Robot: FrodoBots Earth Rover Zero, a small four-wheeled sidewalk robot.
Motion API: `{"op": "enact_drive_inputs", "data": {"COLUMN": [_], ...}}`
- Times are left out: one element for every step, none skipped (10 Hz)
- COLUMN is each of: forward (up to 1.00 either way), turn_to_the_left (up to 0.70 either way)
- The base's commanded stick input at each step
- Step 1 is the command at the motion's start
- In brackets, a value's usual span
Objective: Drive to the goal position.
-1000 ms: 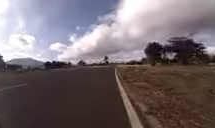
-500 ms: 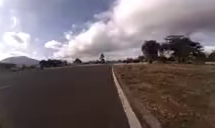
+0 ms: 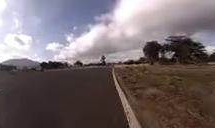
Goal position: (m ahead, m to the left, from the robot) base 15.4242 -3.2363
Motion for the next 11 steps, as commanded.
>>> {"op": "enact_drive_inputs", "data": {"forward": [0.87,0.87,0.87,0.87,0.89,0.88,0.87,0.87,0.87,0.87,0.88], "turn_to_the_left": [-0.19,-0.26,-0.17,-0.08,-0.02,-0.15,-0.29,-0.29,-0.29,-0.29,-0.29]}}
